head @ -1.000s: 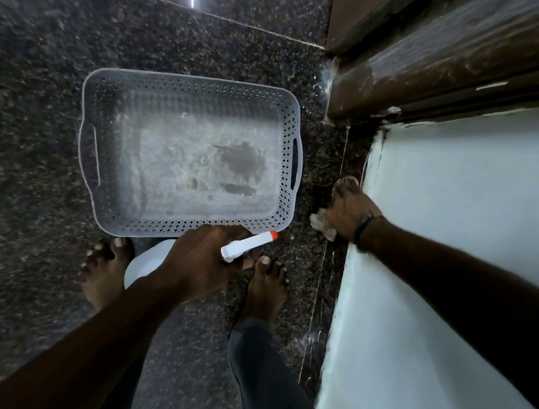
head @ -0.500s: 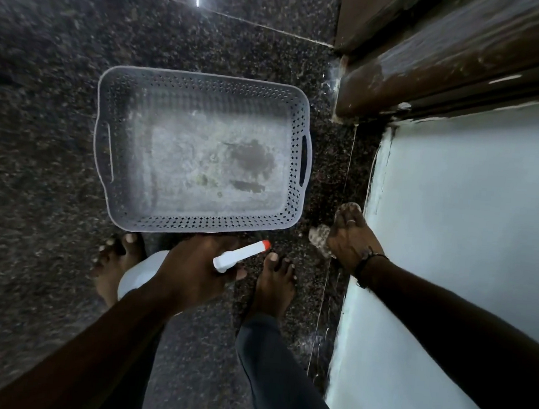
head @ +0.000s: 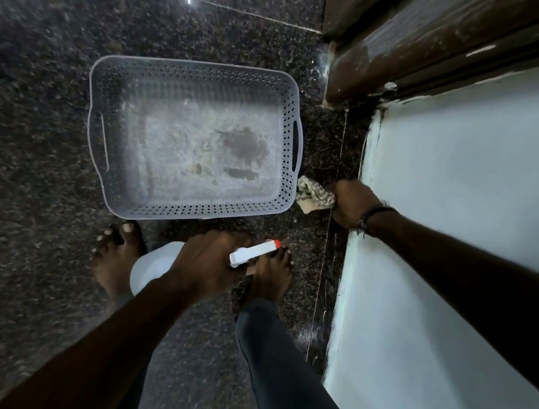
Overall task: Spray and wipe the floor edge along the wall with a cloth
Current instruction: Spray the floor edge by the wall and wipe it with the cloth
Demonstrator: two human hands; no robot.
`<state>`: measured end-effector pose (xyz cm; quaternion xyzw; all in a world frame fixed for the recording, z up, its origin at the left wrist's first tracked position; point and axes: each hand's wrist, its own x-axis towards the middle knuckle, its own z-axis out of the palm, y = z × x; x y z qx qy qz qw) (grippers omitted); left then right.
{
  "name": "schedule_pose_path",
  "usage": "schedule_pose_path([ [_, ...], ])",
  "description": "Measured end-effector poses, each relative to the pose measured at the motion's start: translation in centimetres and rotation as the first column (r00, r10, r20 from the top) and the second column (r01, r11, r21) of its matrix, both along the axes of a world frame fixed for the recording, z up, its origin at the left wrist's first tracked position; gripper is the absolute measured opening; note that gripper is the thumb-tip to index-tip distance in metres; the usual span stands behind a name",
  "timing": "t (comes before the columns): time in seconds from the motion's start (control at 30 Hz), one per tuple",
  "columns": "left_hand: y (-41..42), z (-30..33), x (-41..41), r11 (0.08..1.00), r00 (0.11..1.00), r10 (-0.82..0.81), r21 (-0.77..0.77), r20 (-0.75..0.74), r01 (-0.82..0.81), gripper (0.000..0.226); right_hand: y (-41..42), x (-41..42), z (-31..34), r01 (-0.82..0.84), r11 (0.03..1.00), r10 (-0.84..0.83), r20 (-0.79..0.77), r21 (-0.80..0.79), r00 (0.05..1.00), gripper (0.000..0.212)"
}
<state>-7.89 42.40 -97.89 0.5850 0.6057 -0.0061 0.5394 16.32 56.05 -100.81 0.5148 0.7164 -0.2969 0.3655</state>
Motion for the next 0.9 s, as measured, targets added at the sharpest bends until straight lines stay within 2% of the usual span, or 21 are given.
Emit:
schedule_pose_path([
  [0.1,-0.1,0.1,0.7,0.999,0.999,-0.028,-0.044,-0.015,0.028,0.026,0.5,-0.1,-0.2,-0.108,0.994,0.109,0.027,-0.014,0.994,0.031],
  [0.17,-0.1,0.8,0.3,0.999,1.000,-0.014,-0.032,0.019,0.015,0.027,-0.1,-0.3,-0.7,-0.305,0.952,0.301,0.108,0.027,0.948,0.027],
  [0.23,-0.4,1.2,-1.3,0.997,0.999,0.048,-0.064,0.017,-0.047,0.025,-1.6,0.3,-1.7,-0.536,0.843,0.507,0.258,0.050,0.822,0.030],
  [0.27,-0.9,-0.9,0.1,0.996,0.996,0.078,-0.038,0.030,-0.077,0.024,-2.6,0.7,-2.3,-0.614,0.789,0.576,0.328,0.016,0.749,0.035],
  [0.3,-2.1,-3.3,0.4,0.999,0.999,0.041,-0.031,0.005,-0.041,0.025,-3.6,1.2,-2.9,-0.664,0.745,0.636,0.361,-0.057,0.683,0.039],
  [0.33,-4.4,-6.5,0.5,1.000,1.000,0.021,-0.003,0.017,-0.021,0.026,-4.4,1.4,-3.5,-0.690,0.711,0.687,0.337,-0.131,0.644,0.040],
  [0.37,-6.0,-8.6,0.5,0.998,0.997,-0.056,-0.033,0.046,0.057,0.030,-4.9,1.5,-3.8,-0.693,0.694,0.717,0.280,-0.197,0.639,0.038],
  [0.43,-6.5,-8.9,0.1,0.999,0.997,-0.031,-0.033,0.070,0.033,0.022,-5.5,1.0,-3.9,-0.650,0.711,0.700,0.188,-0.269,0.689,0.033],
  [0.5,-3.9,-3.9,-0.2,0.999,0.999,0.022,-0.044,0.033,-0.021,0.024,-6.0,1.4,-3.7,-0.643,0.747,0.665,0.213,-0.170,0.716,0.034],
  [0.53,-3.3,-2.1,-0.9,0.995,0.994,0.101,-0.010,0.043,-0.101,0.027,-6.7,1.6,-3.6,-0.662,0.736,0.673,0.247,-0.139,0.697,0.036],
  [0.57,-2.7,0.1,-2.5,0.996,0.995,0.088,-0.029,0.040,-0.087,0.027,-7.5,1.7,-3.4,-0.696,0.708,0.698,0.268,-0.120,0.664,0.036],
  [0.63,-2.8,-0.7,-1.5,0.995,0.993,0.101,-0.017,0.053,-0.100,0.021,-8.7,2.0,-3.0,-0.750,0.651,0.753,0.218,-0.117,0.621,0.031],
  [0.67,-2.9,-0.9,-1.4,0.996,0.995,0.075,-0.049,0.063,-0.072,0.022,-9.0,2.2,-2.9,-0.755,0.631,0.775,0.187,-0.176,0.604,0.036],
  [0.73,-3.1,-1.4,-0.7,0.997,0.995,0.074,-0.042,0.062,-0.072,0.032,-9.3,3.2,-3.1,-0.740,0.661,0.748,0.181,-0.120,0.639,0.041],
  [0.8,-3.0,-1.1,-0.9,0.996,0.995,0.076,-0.059,0.059,-0.072,0.041,-9.3,3.0,-2.3,-0.645,0.757,0.645,0.284,-0.106,0.710,0.045],
  [0.83,-2.9,-0.8,-0.6,0.996,0.995,0.071,-0.056,0.063,-0.067,0.040,-9.5,2.4,-1.9,-0.640,0.757,0.645,0.300,-0.129,0.703,0.044],
  [0.9,-2.8,-0.4,-0.1,0.997,0.999,0.034,-0.067,0.041,-0.031,0.037,-9.0,0.9,-0.3,-0.602,0.760,0.648,0.201,-0.247,0.735,0.032],
])
